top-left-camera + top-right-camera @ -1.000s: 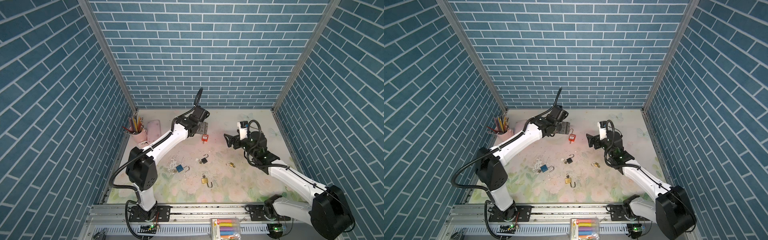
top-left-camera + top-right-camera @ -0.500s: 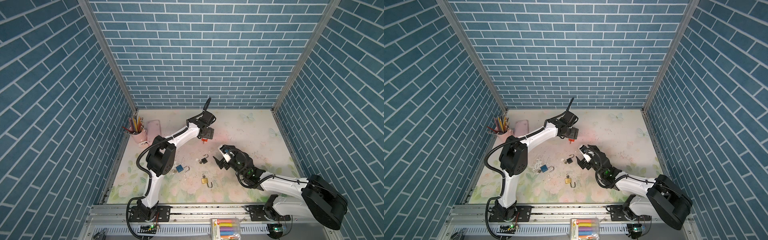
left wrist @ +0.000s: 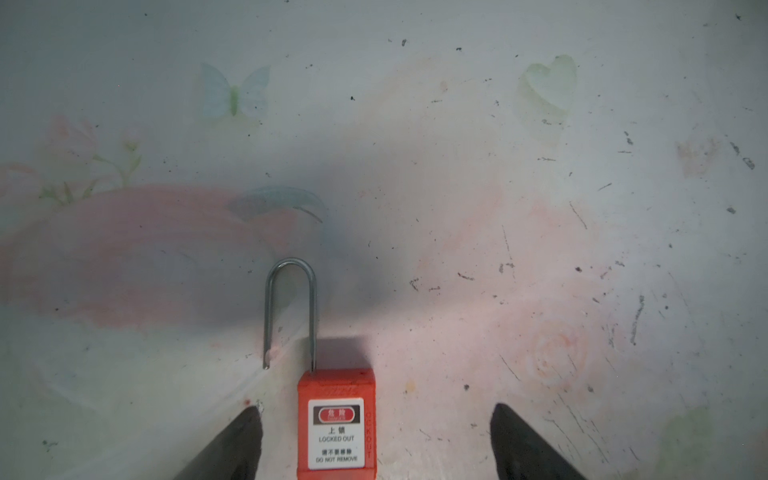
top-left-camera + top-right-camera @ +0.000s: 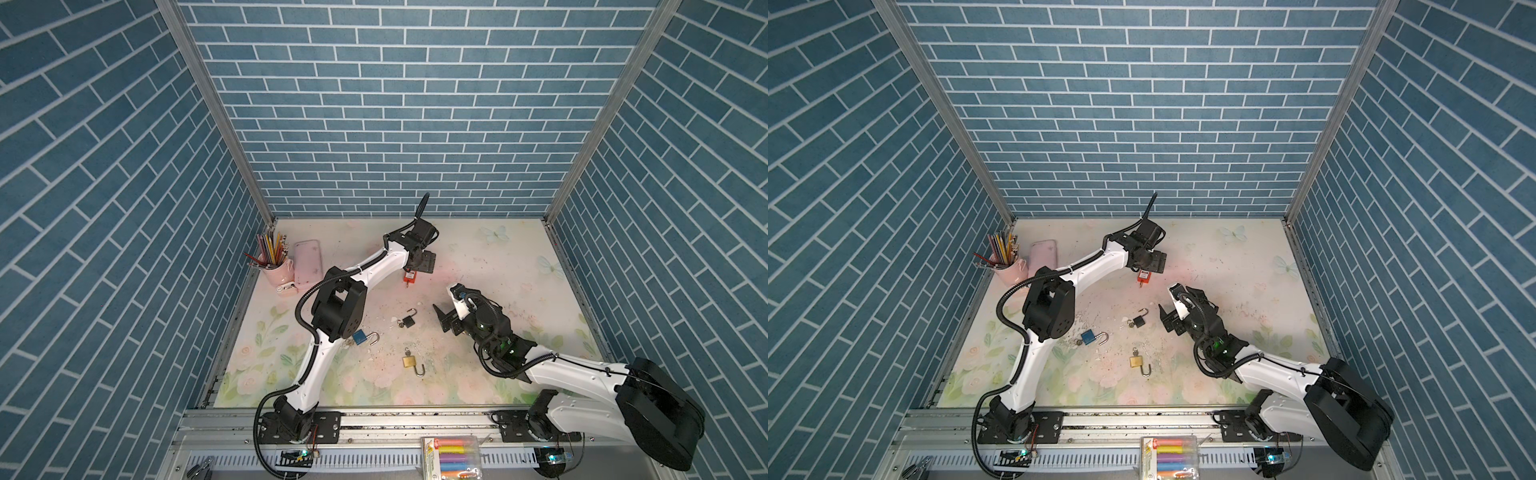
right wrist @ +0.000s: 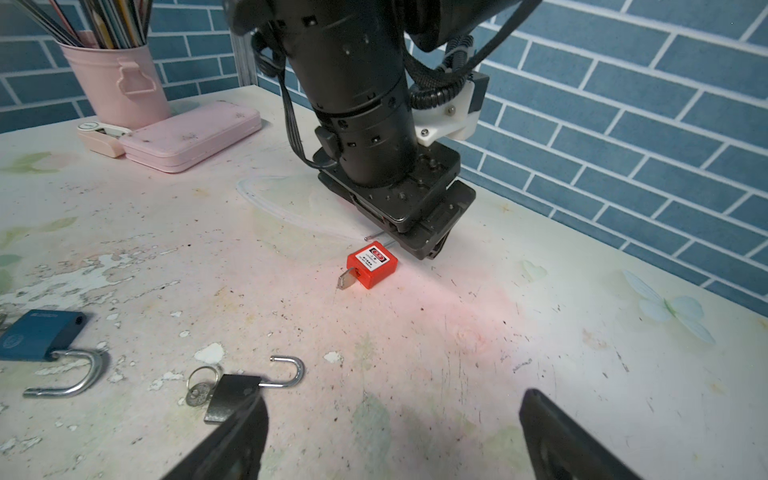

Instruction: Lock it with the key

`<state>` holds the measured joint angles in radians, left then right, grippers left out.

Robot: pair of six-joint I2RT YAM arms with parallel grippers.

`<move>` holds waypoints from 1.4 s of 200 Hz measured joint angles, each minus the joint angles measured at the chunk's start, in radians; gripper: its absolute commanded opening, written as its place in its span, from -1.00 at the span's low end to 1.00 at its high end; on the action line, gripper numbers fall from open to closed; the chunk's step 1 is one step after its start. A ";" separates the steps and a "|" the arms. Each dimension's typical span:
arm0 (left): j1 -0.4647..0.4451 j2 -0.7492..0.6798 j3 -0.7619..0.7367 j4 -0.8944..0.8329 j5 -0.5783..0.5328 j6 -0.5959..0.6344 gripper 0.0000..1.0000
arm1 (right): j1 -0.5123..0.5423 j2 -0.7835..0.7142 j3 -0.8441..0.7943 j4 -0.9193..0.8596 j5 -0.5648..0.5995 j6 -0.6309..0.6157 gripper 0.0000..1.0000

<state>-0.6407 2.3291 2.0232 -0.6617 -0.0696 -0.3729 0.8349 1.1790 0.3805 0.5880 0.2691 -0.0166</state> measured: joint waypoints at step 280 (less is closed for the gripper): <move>0.001 0.029 -0.130 0.084 -0.031 -0.011 0.02 | -0.090 0.068 0.038 -0.073 0.077 0.142 0.84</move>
<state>-0.6395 2.3581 1.8935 -0.5774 -0.1009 -0.3836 0.7448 1.2465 0.4183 0.5152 0.3458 0.1257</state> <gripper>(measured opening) 0.575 0.924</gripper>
